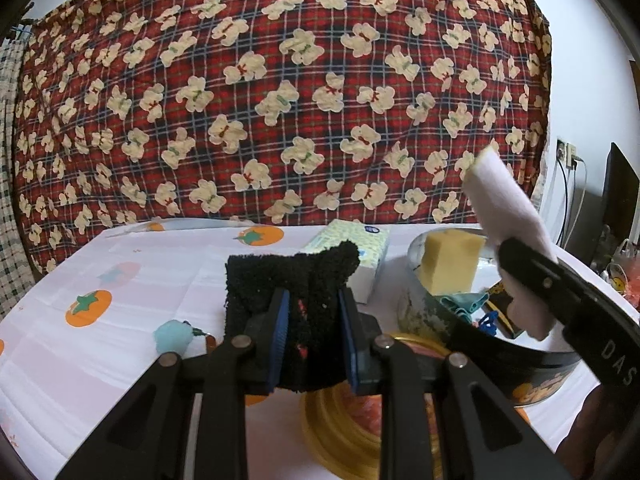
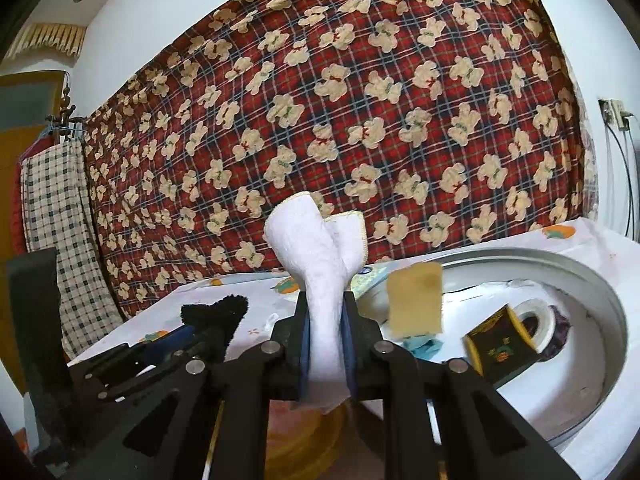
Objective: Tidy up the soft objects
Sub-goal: 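Carry the pink towel and black square over the silver tin with both tools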
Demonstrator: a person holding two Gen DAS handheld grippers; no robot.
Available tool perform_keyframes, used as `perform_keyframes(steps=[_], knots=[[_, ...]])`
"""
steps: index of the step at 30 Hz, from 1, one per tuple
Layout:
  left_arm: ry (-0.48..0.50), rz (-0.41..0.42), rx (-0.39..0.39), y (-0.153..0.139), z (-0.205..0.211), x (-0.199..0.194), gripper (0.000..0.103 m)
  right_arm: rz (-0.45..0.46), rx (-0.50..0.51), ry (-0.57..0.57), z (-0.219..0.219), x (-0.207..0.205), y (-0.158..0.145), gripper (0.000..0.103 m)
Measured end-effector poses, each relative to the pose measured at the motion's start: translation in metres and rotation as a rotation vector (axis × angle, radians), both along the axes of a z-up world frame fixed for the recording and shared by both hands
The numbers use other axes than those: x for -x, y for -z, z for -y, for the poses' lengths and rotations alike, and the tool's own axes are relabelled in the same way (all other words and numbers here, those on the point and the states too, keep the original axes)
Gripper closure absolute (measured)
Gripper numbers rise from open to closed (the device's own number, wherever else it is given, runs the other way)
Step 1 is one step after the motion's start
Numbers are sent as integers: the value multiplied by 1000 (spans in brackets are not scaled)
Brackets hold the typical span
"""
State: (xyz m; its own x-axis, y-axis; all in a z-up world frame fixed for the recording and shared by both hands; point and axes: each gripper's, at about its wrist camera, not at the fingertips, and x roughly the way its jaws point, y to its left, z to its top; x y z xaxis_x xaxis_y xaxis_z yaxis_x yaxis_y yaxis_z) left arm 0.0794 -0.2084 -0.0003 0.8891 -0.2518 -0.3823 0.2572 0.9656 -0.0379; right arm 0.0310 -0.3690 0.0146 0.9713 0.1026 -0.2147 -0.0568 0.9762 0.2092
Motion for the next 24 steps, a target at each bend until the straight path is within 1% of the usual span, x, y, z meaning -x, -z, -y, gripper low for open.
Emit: perform_keyframes(steps=[4,8,16,24], knots=[[14,-12,6,-5,6,-3,80,-1,-8,28,16,0,-2,87],[40,-15,-3,-12,18,-3,80,-3,0,42,25,-1,-2,87],[83,-2,-24,-24,40,-1,80,6,20,68,42,0,-10,87],[126,-37,-63,-30,69,-9,80,-19,17,100,64,-4,-15,87]])
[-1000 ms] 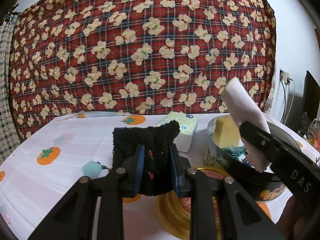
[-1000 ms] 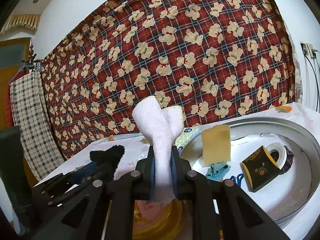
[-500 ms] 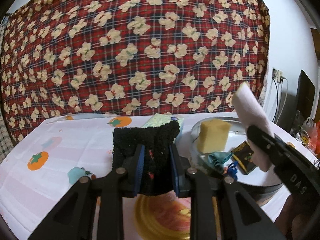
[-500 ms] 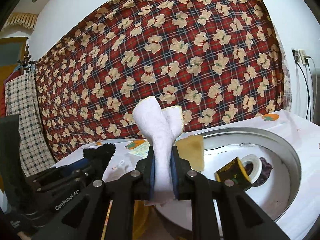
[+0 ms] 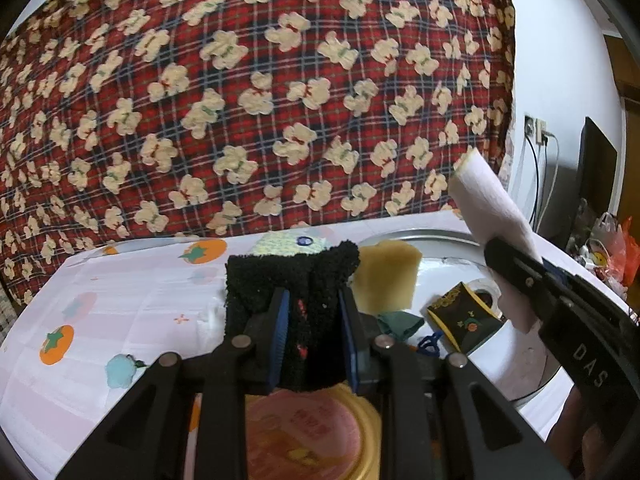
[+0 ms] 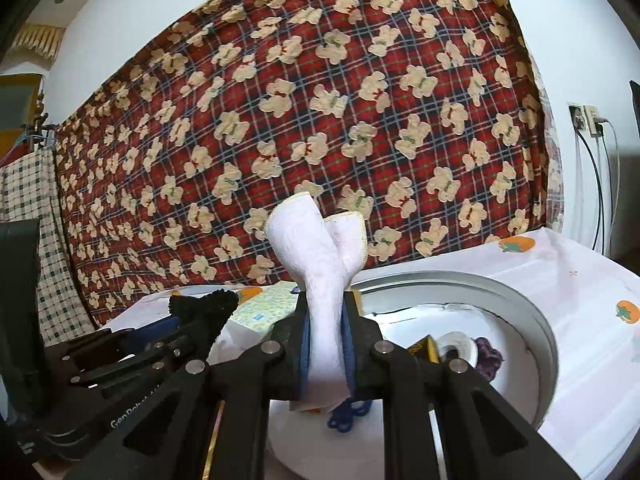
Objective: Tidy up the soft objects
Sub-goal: 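Carry the pink towel and black square over the silver tin with both tools, then open both tools to drop the black square and pink towel into the tin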
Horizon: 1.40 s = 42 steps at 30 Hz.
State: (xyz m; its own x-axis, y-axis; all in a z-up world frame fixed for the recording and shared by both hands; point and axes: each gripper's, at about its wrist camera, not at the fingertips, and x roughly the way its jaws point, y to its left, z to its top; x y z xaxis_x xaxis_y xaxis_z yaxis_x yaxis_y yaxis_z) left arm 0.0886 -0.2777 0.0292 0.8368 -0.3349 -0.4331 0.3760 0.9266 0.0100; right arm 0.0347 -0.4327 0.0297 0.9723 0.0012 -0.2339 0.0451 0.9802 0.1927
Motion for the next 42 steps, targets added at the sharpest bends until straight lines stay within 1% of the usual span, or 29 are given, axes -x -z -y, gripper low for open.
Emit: perform_keyframes(steps=[14,23,31,38,40,41,42], knots=[[77,-75,-55,-8,50,-13,80,-113,-42,84,60,-20,-5,87],[100,-117,-102,-7,73,-21,80,-163,-61,108,77,-25,3,87],[113,-154,-132,-5,89,-28,80,-181,-92,122,90,-25,7,87],[123,-158,-148,-3,99,-29,80,-187,-97,125,93,-25,9,87],[123,-158,-150,-2,101,-29,77,-190,-100,128,94,-25,10,87],[124,-159,-154,-2,102,-30,69,-192,-101,127,95,-26,11,87],[124,-161,-160,-2,104,-30,64,-197,-104,123,95,-26,11,82]])
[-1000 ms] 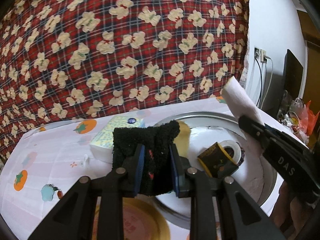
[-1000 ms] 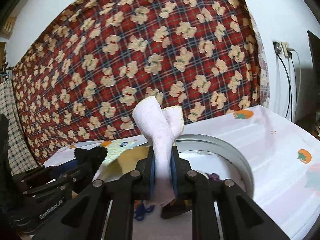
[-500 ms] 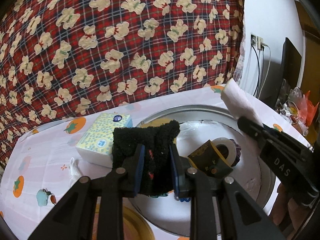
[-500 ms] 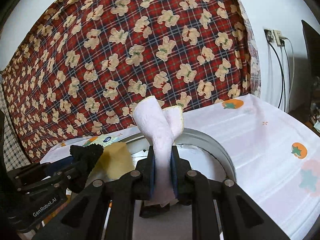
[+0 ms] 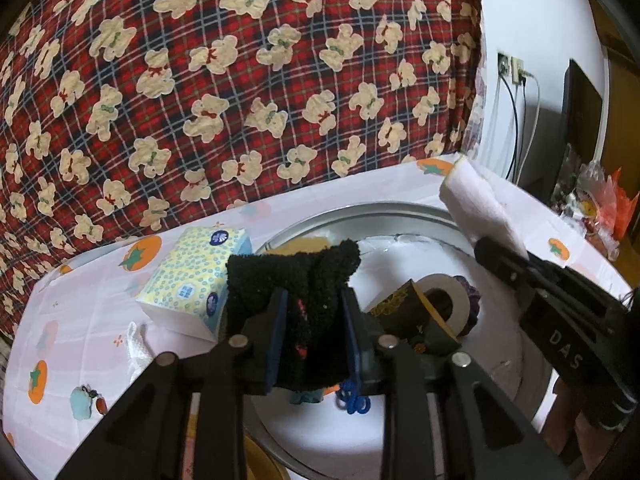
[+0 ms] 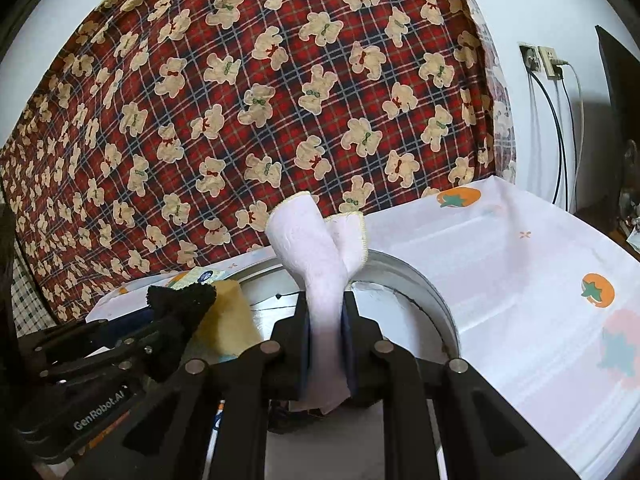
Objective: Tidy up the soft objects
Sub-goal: 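Open both tools to drop the black square and pink towel into the tin, then grasp the light-blue fuzzy ball with the left tool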
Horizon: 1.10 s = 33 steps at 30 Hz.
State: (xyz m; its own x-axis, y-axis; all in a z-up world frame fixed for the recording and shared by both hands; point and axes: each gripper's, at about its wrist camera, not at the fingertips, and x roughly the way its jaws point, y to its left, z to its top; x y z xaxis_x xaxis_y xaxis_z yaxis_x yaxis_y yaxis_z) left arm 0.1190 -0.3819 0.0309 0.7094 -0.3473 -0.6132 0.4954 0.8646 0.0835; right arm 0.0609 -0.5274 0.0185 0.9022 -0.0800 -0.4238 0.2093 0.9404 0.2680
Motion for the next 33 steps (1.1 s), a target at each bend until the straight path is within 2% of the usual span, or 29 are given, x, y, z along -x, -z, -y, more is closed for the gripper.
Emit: perform_keyframes(steps=[2,3,4,6,12,16,19,22,27,33], knots=[[-6,4,-22,2,3,-1,57,-1,-8,1,0,0,1,61],[-13,12,-26,2,4,-1,53,0,-11,0,0,0,1,43],[-16,18,-27,2,4,0,50,10,-17,-1,0,2,2,35],[-14,33,-25,1,2,3,36,31,-18,3,0,7,0,35],[-35,114,15,-11,-23,17,14,73,-20,15,-2,17,-5,34],[-86,159,38,-16,-65,20,11,90,-31,-2,-11,19,-7,34],[-143,155,47,-15,-102,10,11,103,-25,-31,-26,17,-9,34],[-239,138,49,-9,-146,-8,11,119,-8,-72,-45,15,-13,34],[-405,56,49,11,-225,-42,11,124,42,-161,-89,8,-20,34],[-446,-81,25,37,-267,-71,11,78,79,-317,-144,-7,-16,34]])
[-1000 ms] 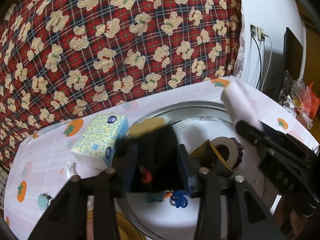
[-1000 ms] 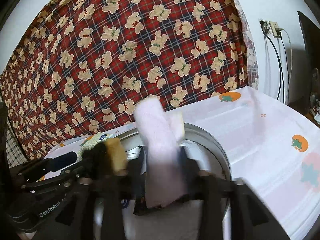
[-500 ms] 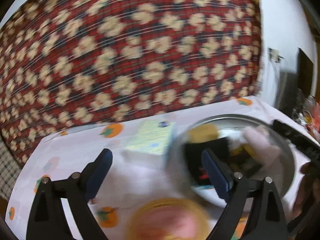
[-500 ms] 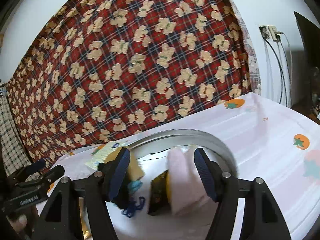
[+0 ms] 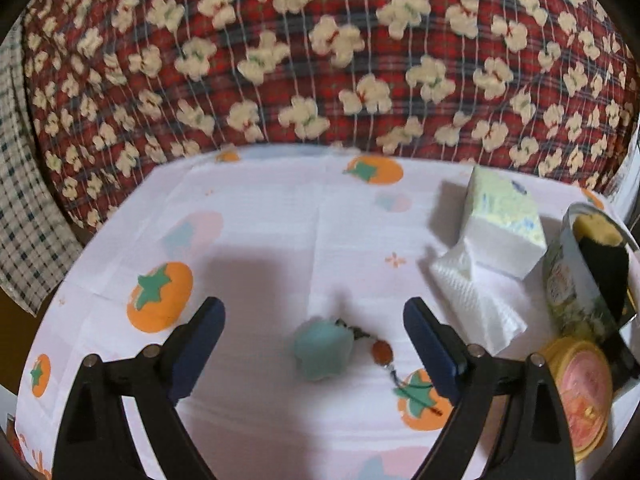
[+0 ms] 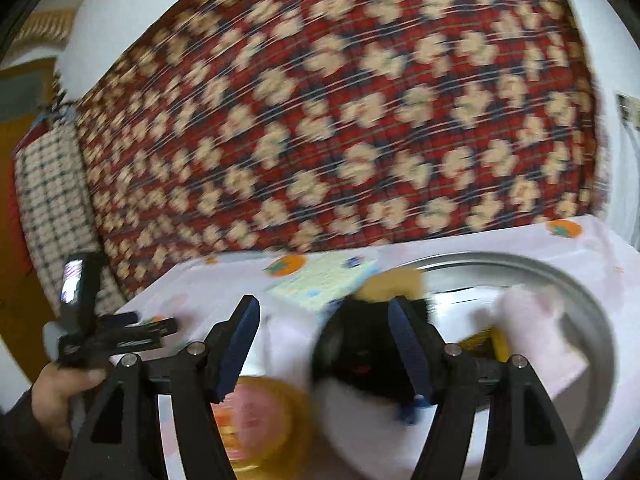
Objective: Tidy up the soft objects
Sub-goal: 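Grasp the light-blue fuzzy ball with the left tool, then grasp the crumpled white napkin with the right tool while the left tool holds the ball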
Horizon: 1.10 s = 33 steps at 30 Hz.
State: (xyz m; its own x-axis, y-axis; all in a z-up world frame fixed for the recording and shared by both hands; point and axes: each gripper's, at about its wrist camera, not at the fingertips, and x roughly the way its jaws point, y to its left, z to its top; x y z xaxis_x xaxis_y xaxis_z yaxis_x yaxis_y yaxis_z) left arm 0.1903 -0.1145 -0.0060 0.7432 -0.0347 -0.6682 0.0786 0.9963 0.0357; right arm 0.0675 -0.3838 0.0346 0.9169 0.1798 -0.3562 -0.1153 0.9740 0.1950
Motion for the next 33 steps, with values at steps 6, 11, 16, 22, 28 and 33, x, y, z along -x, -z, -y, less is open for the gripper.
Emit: perform_keyframes(steps=[6,11,16,22,28,33], knots=[[47,-69,-31,21,7,-3,15,-45,54,-76,-35,-12,10,34],[62,-124,-17,36,5,-12,35,-87,69,-102,-46,-24,14,34],[75,-148,29,44,-2,-18,62,-126,77,-110,-55,-38,14,34],[95,-166,101,52,-9,-21,71,-188,92,-147,-76,-57,16,34],[88,-154,182,51,-23,-19,71,-306,111,-177,-101,-85,21,34],[42,-93,205,43,-33,-12,71,-419,160,-168,-118,-110,30,34]])
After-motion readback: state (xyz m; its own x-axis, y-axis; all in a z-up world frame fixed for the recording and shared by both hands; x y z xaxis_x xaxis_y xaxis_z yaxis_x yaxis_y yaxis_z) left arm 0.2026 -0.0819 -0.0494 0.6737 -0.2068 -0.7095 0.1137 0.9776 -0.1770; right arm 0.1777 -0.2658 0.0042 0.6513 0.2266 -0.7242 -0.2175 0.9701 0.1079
